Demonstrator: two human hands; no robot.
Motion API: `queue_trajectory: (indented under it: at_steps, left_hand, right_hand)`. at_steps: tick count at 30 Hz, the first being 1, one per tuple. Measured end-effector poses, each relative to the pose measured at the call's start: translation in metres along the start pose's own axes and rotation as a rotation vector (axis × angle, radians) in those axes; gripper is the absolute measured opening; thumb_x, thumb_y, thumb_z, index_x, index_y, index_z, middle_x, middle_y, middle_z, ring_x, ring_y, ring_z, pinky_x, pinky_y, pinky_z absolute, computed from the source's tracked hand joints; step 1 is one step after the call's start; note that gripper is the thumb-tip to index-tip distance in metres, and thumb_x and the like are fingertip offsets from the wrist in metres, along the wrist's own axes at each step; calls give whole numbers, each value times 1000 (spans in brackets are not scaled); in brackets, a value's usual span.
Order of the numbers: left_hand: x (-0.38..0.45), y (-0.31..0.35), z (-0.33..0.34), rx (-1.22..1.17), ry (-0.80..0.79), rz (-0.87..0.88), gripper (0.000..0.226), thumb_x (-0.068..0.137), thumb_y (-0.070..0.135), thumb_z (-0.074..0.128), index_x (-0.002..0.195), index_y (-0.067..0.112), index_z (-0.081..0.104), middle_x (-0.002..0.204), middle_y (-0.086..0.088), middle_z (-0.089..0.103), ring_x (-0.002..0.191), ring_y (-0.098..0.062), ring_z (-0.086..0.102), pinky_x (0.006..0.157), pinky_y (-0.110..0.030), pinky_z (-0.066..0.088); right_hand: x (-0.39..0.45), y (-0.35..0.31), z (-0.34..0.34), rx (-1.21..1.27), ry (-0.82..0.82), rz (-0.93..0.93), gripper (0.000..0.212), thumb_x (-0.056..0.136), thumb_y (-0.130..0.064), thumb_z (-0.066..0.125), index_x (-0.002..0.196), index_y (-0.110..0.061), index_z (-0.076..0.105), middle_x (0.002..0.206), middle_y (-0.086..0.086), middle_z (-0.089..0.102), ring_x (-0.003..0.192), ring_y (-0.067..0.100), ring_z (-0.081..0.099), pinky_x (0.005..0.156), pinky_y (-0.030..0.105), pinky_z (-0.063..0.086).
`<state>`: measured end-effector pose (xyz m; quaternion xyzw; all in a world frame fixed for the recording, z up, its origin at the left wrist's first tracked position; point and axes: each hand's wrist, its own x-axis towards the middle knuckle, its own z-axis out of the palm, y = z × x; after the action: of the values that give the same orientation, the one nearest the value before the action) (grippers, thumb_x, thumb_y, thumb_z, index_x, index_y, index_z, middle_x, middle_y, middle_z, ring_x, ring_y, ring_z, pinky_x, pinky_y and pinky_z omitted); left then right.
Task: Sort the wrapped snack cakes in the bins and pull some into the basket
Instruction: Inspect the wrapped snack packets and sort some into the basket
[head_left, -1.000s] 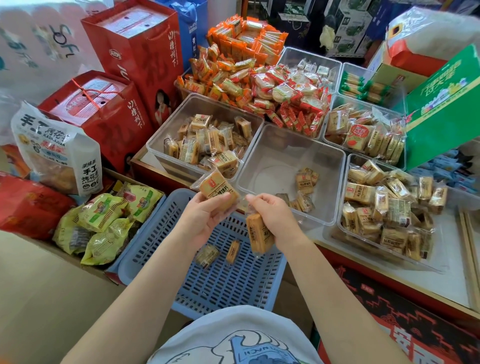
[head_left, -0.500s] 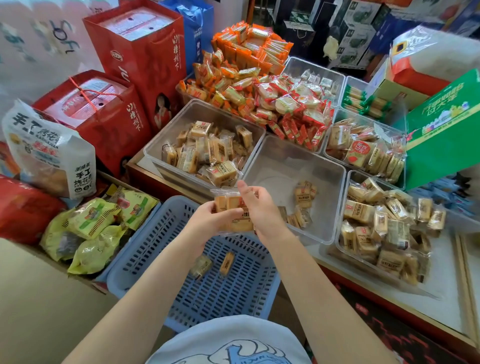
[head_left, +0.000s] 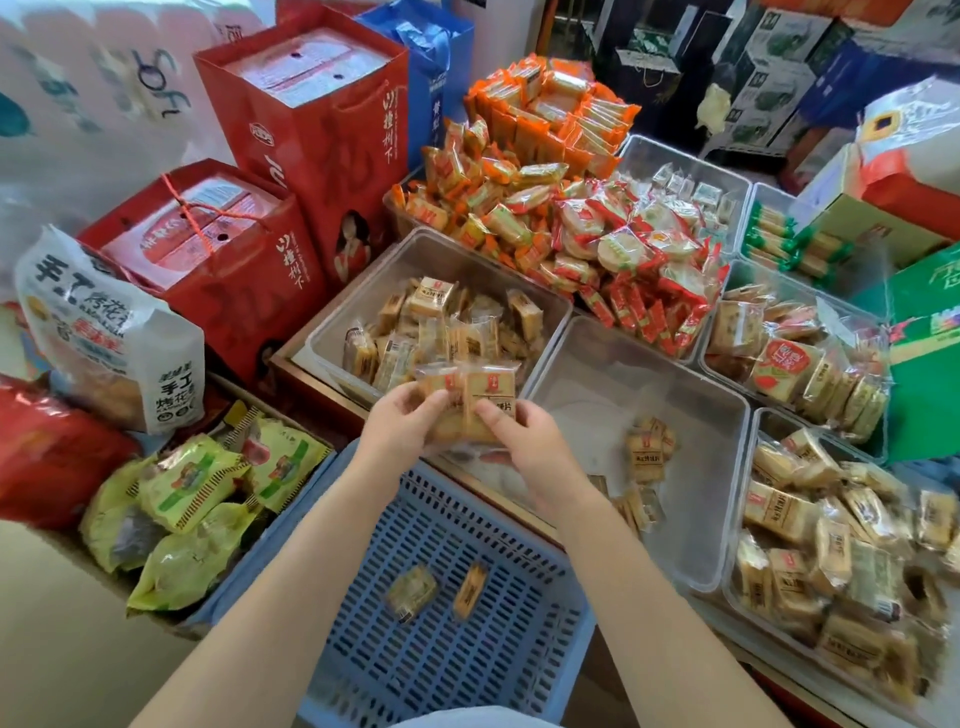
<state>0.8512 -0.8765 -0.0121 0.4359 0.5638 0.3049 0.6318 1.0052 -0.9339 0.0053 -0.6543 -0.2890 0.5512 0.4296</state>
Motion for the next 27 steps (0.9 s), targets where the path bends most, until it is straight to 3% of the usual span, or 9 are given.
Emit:
queue_trajectory:
  at_steps: [2, 5, 8, 12, 14, 17, 22, 25, 27]
  left_hand:
    - [27, 9, -6, -3, 70, 48, 34, 101, 28, 64, 133, 15, 62, 120, -5, 72, 103, -19, 73, 75, -25, 60]
    - [70, 27, -10, 132, 61, 148, 49, 99, 32, 66, 145, 19, 54, 130, -1, 68, 114, -17, 67, 94, -35, 58]
    - [102, 31, -6, 524, 70, 203, 63, 100, 35, 63, 155, 16, 39, 144, -5, 54, 132, -24, 53, 111, -44, 46]
    - [112, 19, 3, 1084, 237, 357, 72, 105, 45, 46, 159, 5, 22, 163, -17, 29, 151, -32, 25, 123, -45, 22]
    - [110, 2, 5, 1113, 259, 557, 73, 106, 45, 39, 163, 6, 15, 171, -12, 13, 158, -27, 8, 126, -42, 8]
    - [106, -31, 6, 1064, 239, 716, 73, 105, 38, 44, 163, 7, 13, 171, -12, 12, 159, -26, 6, 128, -45, 11]
    - [102, -48, 0, 1075, 173, 494, 79, 104, 54, 31, 164, 16, -3, 171, -9, 15, 159, -23, 2, 128, -49, 11]
    - [98, -37, 2, 1104, 182, 400, 78, 106, 53, 31, 164, 11, -2, 172, -12, 3, 159, -24, -6, 128, -49, 5]
    - [87, -29, 9, 1081, 276, 455, 78, 106, 49, 32, 163, 3, 5, 171, -19, 1, 159, -31, -4, 128, -51, 6]
  right_hand:
    - [27, -11, -5, -25, 101, -24, 20, 99, -30, 65, 114, -16, 64, 109, 6, 75, 99, 22, 73, 89, 43, 61]
    - [71, -33, -10, -68, 201, -84, 23, 101, -32, 62, 117, -16, 65, 107, 4, 75, 100, 24, 72, 83, 40, 59]
    - [111, -44, -6, -272, 215, -115, 42, 101, -35, 58, 138, -16, 56, 126, 5, 67, 116, 25, 65, 98, 45, 54]
    - [130, -35, 6, -707, 261, -158, 62, 100, -26, 58, 156, -22, 32, 153, 11, 36, 140, 28, 37, 118, 47, 32]
    - [127, -26, 14, -744, 195, -256, 63, 102, -30, 56, 159, -27, 29, 162, 8, 29, 150, 25, 26, 123, 49, 24]
    - [124, -4, 23, -740, 128, -271, 63, 105, -36, 50, 161, -26, 23, 163, 4, 33, 150, 23, 28, 123, 50, 24]
    - [122, 6, 13, -682, 79, -166, 66, 106, -44, 47, 162, -23, 21, 162, 3, 35, 149, 19, 31, 120, 36, 25]
    - [108, 3, 0, -612, 81, -189, 55, 107, -36, 48, 157, -18, 35, 157, 2, 41, 144, 14, 36, 109, 23, 27]
    - [94, 6, -17, -557, 129, -223, 48, 106, -33, 50, 151, -17, 45, 151, 0, 49, 138, 12, 43, 111, 25, 34]
